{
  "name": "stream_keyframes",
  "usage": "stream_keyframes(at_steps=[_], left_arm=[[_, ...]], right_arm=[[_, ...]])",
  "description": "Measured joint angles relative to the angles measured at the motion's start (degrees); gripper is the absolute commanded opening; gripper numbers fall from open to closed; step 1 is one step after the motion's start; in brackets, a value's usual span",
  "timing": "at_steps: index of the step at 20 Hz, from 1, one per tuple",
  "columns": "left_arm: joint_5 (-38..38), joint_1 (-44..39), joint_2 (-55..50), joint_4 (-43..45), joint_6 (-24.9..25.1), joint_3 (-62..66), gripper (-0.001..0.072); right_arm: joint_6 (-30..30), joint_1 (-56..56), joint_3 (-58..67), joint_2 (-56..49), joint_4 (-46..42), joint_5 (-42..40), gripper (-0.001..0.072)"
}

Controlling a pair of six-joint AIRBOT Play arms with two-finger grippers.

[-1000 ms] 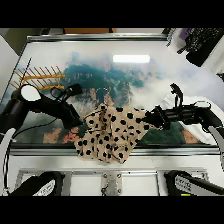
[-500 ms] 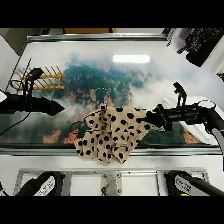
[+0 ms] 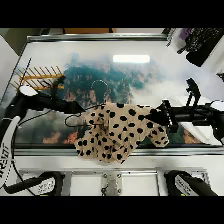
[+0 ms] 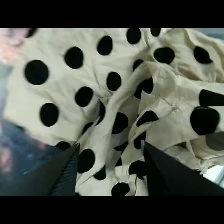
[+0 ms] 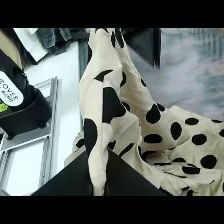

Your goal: Fold the clothes and pants, and hang the long-sleeved shirts on hangers.

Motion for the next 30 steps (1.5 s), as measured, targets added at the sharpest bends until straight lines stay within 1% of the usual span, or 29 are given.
stream_keyframes(at_steps=[3, 6, 11, 17, 20, 24, 25, 26, 27, 28, 29, 30], left_arm=[[2.2, -4.9, -1.4, -0.9, 2.1, -3.5, 0.0402], [4.3, -7.0, 0.0, -2.6, 4.7, -7.4, 0.0402], [7.0, -5.6, 6.2, -4.7, 8.6, -14.6, 0.0402], [11.4, -5.2, 12.2, -6.8, 11.7, -23.8, 0.0401], [13.0, -5.6, 12.3, -9.3, 13.7, -25.5, 0.0401], [15.8, -8.2, 9.3, -10.8, 15.0, -24.4, 0.0400], [15.8, -9.0, 8.5, -11.5, 15.1, -23.8, 0.0352], [16.0, -9.7, 7.8, -11.4, 15.1, -23.2, 0.0275], [16.4, -10.3, 7.1, -11.4, 15.2, -22.8, 0.0238], [16.4, -11.0, 6.7, -11.4, 15.4, -22.4, 0.0236], [16.5, -11.4, 6.4, -11.4, 15.4, -22.2, 0.0062], [16.6, -11.7, 6.2, -11.3, 15.4, -22.1, 0.0009]], right_arm=[[0.2, -0.2, 0.0, 0.4, 0.5, -0.6, 0.0003], [0.2, -0.3, 0.0, 0.6, 0.7, -0.8, 0.0004], [0.2, -0.4, 0.0, 0.6, 0.9, -0.9, 0.0004], [0.2, -0.4, 0.0, 0.6, 1.1, -2.1, 0.0004], [0.6, -0.4, 0.0, 0.6, 1.0, -2.2, 0.0004], [1.0, -0.4, 0.0, 0.6, 0.7, -2.5, 0.0004], [1.2, -0.3, 0.0, 0.6, 1.0, -2.4, 0.0004], [1.3, -0.3, 0.0, 0.6, 1.1, -2.4, 0.0004], [1.5, -0.3, 0.0, 0.6, 1.1, -2.4, 0.0004], [1.5, -0.3, 0.0, 0.6, 1.1, -2.5, 0.0004], [1.5, -0.4, 0.0, 0.6, 1.1, -2.4, 0.0004], [1.7, -0.3, 0.0, 0.6, 1.1, -2.4, 0.0004]])
